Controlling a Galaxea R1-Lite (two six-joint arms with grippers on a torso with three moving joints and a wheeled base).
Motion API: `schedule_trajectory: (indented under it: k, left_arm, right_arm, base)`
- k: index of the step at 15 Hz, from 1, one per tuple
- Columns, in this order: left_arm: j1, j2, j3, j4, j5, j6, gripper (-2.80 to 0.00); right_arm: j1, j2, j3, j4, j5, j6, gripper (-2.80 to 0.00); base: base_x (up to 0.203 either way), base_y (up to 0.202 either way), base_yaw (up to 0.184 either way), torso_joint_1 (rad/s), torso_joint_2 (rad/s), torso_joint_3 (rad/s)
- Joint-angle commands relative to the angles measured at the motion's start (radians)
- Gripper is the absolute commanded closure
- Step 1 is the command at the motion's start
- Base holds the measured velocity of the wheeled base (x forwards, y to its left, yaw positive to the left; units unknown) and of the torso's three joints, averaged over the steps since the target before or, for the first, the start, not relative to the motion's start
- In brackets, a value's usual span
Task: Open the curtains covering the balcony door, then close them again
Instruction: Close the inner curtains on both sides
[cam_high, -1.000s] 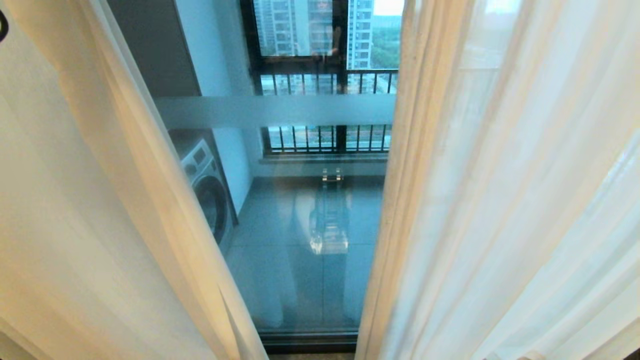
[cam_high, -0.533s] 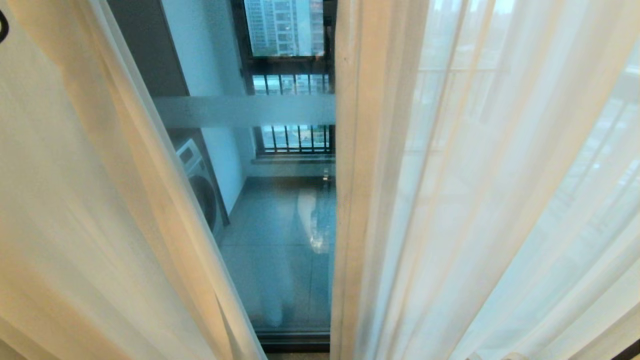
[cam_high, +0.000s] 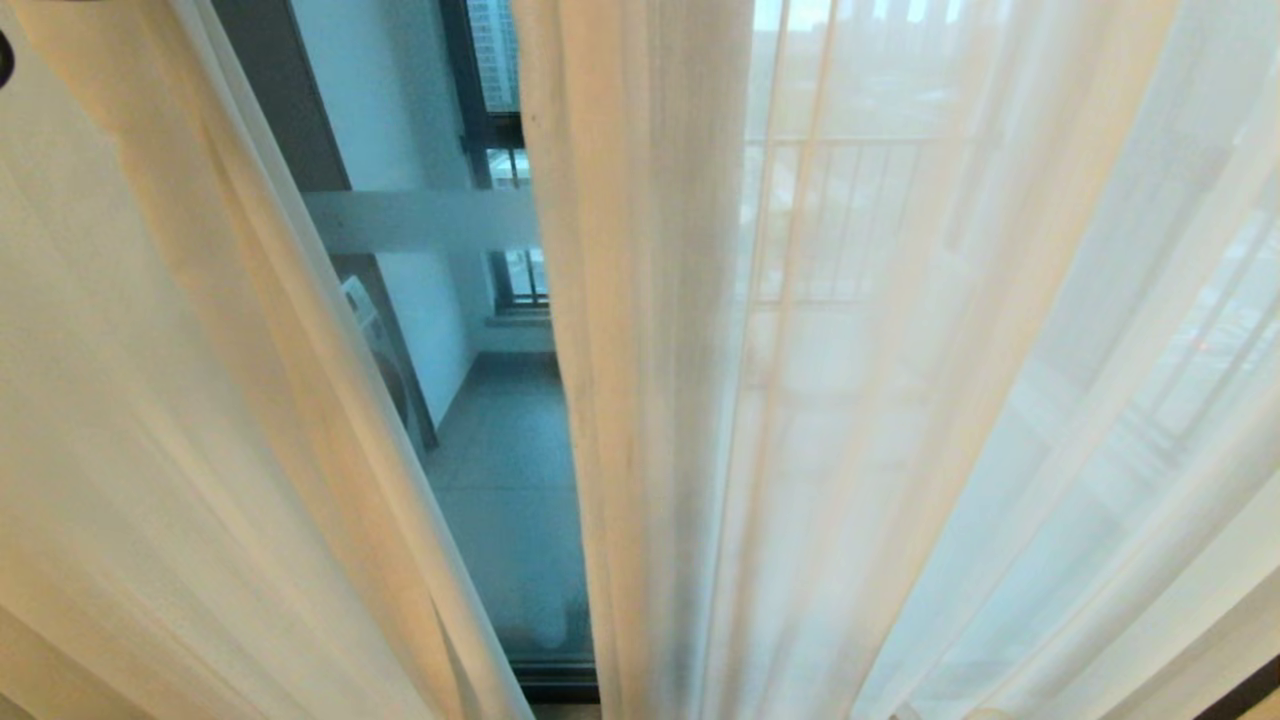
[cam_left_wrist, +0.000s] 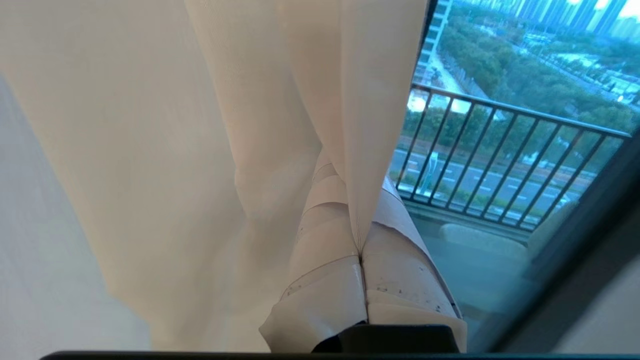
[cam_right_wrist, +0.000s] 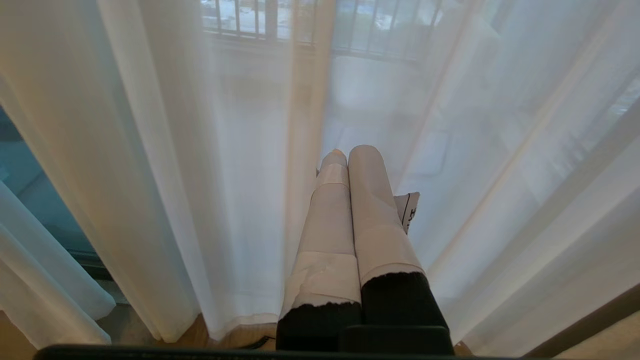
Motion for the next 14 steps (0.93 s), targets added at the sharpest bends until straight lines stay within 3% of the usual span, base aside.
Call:
schedule_trajectory:
  k: [1,14]
  left_arm:
    - [0.001,-0.007,0.009,-0.001,0.003,-0.001,0.0]
    - [0.0,-0.007,0.01,-0.001,0.007,-0.001,0.0]
  right_arm:
    - [0.0,0.001,0.0,0.0,0.001,-0.001,0.0]
    - [0.0,0.001,0.0,0.0,0.001,-0.001,0.0]
  base:
    - [0.0,-0.192,0.002,-0.001,0.01,0.002]
    - [0.0,-0.191,0.001,0.002,0.0,0.003]
